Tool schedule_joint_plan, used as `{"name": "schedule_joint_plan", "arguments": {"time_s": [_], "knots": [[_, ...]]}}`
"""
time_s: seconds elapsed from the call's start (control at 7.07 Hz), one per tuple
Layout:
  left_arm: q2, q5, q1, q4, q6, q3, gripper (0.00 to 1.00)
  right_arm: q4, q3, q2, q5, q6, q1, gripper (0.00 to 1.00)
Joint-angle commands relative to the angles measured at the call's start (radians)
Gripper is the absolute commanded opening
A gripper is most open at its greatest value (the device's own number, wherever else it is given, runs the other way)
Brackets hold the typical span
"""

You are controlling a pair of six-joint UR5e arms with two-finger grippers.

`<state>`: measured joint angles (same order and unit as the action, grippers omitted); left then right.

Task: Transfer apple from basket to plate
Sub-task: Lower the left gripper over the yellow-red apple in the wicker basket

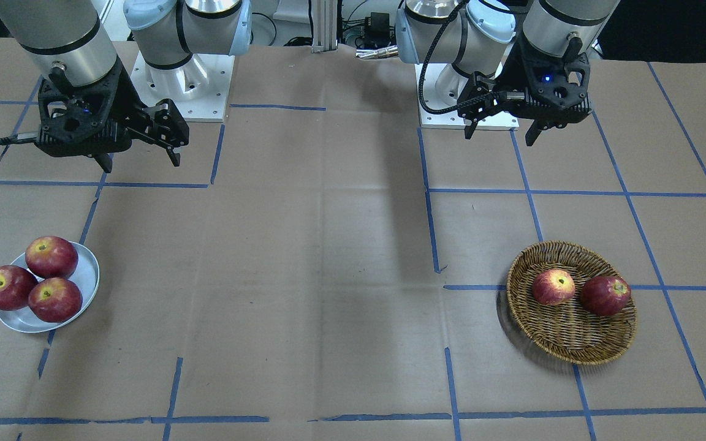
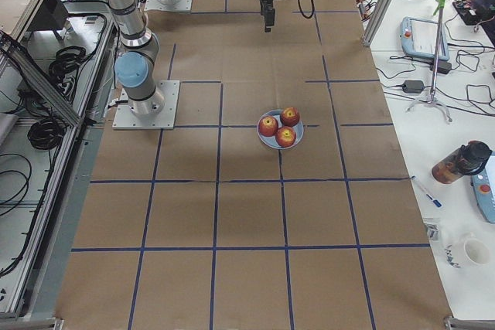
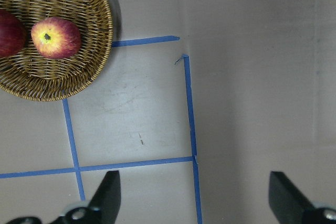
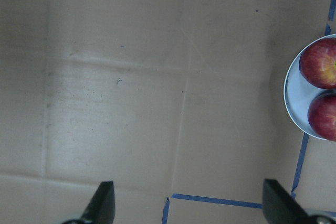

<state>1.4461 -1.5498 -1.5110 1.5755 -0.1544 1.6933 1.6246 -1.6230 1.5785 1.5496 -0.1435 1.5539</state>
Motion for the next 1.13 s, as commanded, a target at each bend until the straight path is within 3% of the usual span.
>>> {"name": "schedule_joint_plan", "arguments": {"time_s": [0.0,0.57,0.85,0.99], "knots": [[0.000,0.002,0.000,0.000,-0.001,0.002,0.99,0.000,0.000,0.000,0.001,-0.001,0.000,1.00],[0.008,-0.010,0.009,0.000,-0.081,0.002,0.99,0.001,0.000,0.000,0.001,-0.001,-0.002,1.00],[0.080,0.000,0.166,-0.012,-0.151,0.002,0.99,0.001,0.000,0.000,0.001,-0.001,0.000,1.00],[0.153,0.002,0.234,-0.102,-0.231,0.002,0.99,0.001,0.000,0.000,0.001,-0.001,-0.002,1.00]]}}
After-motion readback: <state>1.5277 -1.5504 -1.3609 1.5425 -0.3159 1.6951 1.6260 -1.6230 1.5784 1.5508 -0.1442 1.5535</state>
